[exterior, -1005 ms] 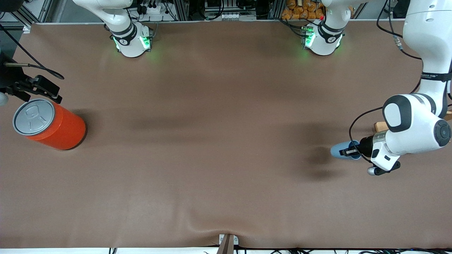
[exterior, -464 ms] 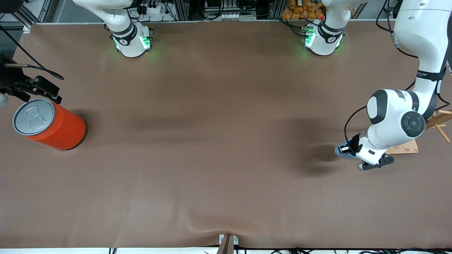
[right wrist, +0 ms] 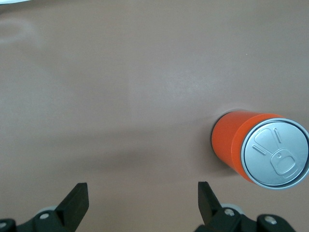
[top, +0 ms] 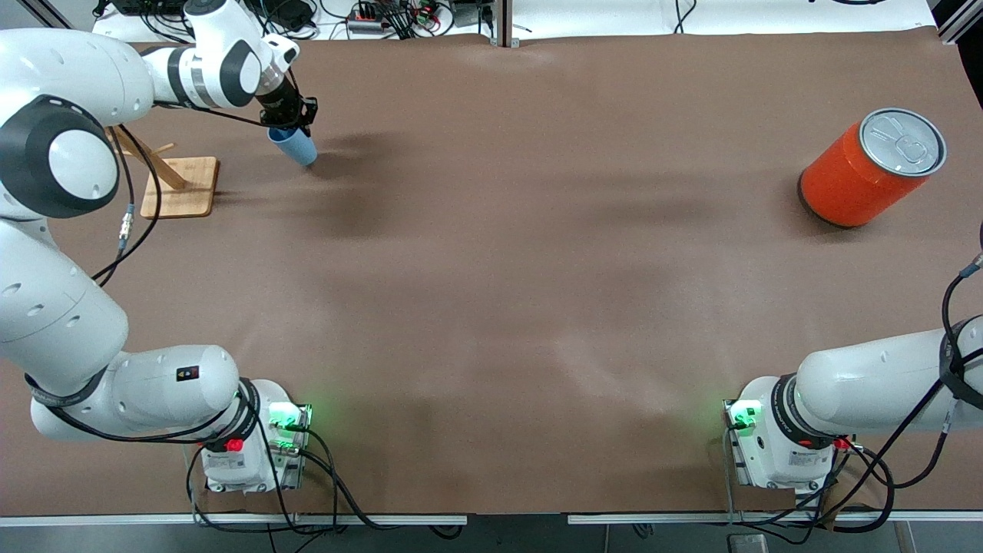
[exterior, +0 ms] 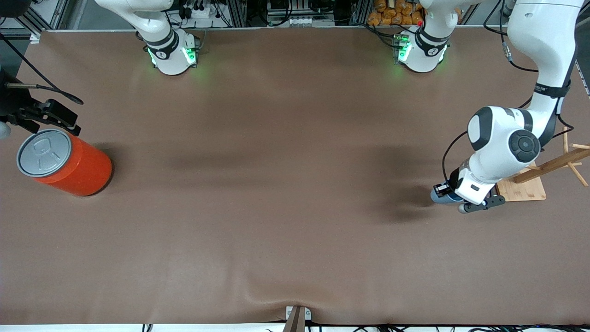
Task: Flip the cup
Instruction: 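Place the cup upright beside the wooden stand with the left gripper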
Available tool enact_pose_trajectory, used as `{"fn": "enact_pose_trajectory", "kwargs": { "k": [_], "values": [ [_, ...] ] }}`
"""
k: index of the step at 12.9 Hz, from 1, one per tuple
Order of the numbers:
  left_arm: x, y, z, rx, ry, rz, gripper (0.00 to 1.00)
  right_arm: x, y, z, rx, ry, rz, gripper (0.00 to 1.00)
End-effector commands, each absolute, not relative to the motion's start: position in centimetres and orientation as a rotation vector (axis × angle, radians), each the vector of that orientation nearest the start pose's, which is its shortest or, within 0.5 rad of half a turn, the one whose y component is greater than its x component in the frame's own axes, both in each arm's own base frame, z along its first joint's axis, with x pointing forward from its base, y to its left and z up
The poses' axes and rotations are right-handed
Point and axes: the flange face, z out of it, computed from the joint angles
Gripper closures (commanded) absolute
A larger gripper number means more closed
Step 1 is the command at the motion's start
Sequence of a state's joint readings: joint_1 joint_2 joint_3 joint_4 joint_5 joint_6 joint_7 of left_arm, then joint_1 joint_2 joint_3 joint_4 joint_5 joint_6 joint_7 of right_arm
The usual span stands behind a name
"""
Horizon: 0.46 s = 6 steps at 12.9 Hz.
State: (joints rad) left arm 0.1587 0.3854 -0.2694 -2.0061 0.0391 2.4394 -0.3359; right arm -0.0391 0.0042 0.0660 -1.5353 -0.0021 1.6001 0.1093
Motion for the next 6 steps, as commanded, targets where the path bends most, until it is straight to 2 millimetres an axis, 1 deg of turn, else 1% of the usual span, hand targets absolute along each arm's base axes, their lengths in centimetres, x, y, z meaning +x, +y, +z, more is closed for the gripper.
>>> {"fn": "enact_pose_trajectory", "kwargs": {
  "k": [1,2,3,4,5,6],
  "values": [
    [60.6,-7.5,27.8,-3.197,-0.32,-0.106,0.28,56.1,1.0,64.6,-3.138,0.125,-0.089,0.0],
    [60.7,-7.5,28.3,-3.196,-0.309,-0.121,0.0,56.1,1.0,64.6,-3.138,0.125,-0.089,0.0],
    [60.9,-7.4,29.5,-3.192,-0.309,-0.146,0.0,56.1,1.0,64.5,-3.138,0.125,-0.087,0.0],
    [61.3,-7.3,31.3,-3.188,-0.304,-0.186,0.0,56.1,1.1,64.6,-3.136,0.125,-0.089,0.0],
    [61.8,-7.0,33.2,-3.183,-0.31,-0.211,0.0,56.1,1.1,64.6,-3.136,0.125,-0.089,0.0],
    [62.4,-6.8,35.6,-3.175,-0.313,-0.2,0.0,56.1,1.1,64.6,-3.135,0.125,-0.089,0.0]
  ]
}}
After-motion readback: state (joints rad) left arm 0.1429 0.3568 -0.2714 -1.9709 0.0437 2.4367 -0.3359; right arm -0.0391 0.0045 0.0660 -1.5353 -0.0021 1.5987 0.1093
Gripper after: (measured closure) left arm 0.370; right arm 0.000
